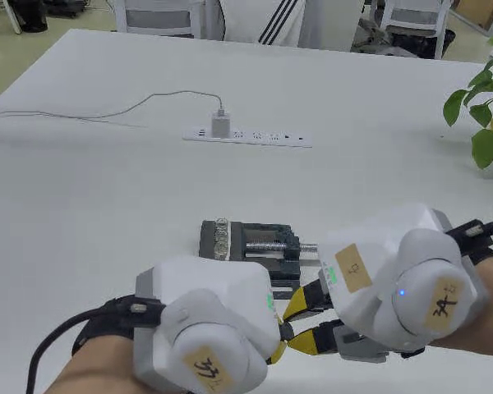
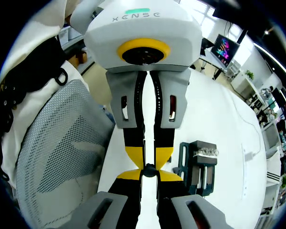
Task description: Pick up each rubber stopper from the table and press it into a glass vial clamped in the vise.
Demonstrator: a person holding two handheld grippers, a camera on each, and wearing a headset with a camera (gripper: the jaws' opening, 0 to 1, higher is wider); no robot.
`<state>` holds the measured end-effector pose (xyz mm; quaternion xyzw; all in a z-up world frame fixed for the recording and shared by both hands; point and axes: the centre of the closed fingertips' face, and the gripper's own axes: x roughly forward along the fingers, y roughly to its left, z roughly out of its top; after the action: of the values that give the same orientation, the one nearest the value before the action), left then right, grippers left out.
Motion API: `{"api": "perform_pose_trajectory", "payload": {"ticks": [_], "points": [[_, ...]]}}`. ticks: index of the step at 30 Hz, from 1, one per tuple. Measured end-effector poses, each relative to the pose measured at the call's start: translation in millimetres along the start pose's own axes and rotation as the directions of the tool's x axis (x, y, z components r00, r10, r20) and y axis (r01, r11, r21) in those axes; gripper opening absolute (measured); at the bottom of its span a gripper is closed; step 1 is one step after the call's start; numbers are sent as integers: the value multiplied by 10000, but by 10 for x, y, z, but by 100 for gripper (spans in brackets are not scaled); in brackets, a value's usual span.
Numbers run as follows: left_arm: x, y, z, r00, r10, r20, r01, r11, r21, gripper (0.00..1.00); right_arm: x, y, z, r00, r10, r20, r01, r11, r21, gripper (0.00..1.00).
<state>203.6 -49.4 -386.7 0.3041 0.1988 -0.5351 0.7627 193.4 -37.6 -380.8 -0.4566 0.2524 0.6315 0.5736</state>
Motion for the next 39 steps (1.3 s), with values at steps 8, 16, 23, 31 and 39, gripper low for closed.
{"api": "perform_pose_trajectory", "payload": {"ticks": [8, 16, 23, 31, 39], "points": [[-45, 34, -18, 9992, 218, 345, -198, 9982, -570, 4, -43, -26, 49, 9953, -4, 966, -67, 9973, 730, 12], [-116, 89, -49, 9966, 618, 548, -560, 9931, -1030, 4, -140, -71, 47, 9752, -230, 2201, -350, 9661, 2558, 16], [-134, 73, 24, 9937, 713, 864, -627, 9931, -992, 4, -139, -109, 96, 9616, -398, 2714, -471, 9507, 3065, 12], [-128, 78, 72, 9918, 785, 1011, -685, 9928, -980, 4, -90, -80, 79, 9669, -235, 2540, -541, 9542, 2941, 10], [-125, 83, 73, 9901, 844, 1121, -689, 9884, -1354, 4, -92, -80, 79, 9672, -223, 2529, -540, 9553, 2905, 9]]}}
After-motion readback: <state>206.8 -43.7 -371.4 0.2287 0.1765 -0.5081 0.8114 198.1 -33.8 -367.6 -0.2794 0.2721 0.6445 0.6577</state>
